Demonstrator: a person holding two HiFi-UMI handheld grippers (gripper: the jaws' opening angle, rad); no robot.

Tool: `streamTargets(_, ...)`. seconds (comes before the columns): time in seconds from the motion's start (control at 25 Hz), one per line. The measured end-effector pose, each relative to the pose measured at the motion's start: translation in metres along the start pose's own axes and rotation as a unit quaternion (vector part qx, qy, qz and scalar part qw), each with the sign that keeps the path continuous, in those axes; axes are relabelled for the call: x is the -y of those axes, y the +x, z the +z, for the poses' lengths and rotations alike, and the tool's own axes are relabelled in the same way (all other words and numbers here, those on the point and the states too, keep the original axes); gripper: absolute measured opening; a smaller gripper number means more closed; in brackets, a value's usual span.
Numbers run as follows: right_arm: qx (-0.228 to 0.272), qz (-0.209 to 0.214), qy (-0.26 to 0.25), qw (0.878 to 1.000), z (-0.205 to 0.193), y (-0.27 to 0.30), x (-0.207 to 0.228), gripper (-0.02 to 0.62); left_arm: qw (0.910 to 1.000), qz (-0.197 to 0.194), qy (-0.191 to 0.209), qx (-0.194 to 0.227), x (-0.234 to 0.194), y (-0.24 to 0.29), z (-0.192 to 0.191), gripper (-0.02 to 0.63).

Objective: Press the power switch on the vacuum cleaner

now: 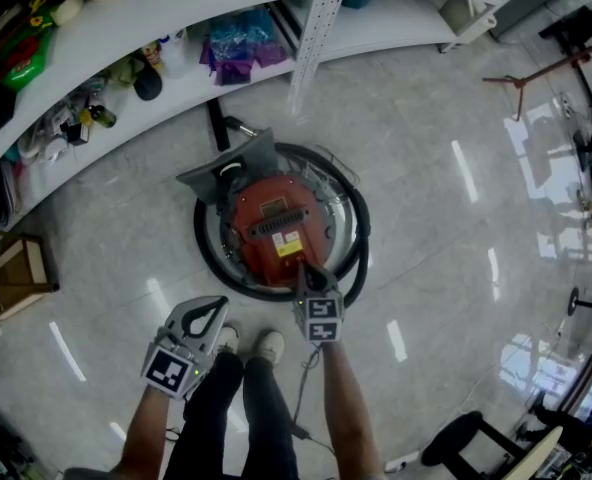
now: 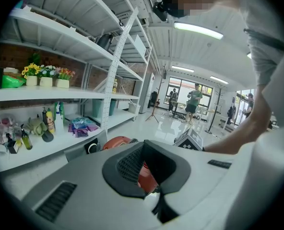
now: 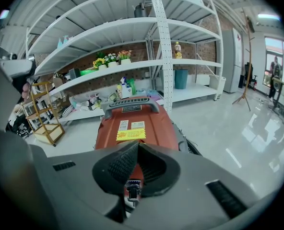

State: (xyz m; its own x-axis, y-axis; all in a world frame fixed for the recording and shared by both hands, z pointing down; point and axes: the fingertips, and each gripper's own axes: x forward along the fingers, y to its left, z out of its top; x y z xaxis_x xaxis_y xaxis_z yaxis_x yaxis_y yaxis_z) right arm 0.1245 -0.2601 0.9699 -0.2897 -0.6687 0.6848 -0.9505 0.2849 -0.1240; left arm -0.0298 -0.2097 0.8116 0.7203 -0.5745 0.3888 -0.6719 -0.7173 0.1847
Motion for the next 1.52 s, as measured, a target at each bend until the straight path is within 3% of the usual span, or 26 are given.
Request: streamTargets(1.52, 0.001, 0.000, 0.033, 0.999, -0.0037, 0.0009, 0.0072, 0.012, 1.0000, -0.001, 0.001, -0.002, 0.0019, -0.0063, 0.0025, 0.006)
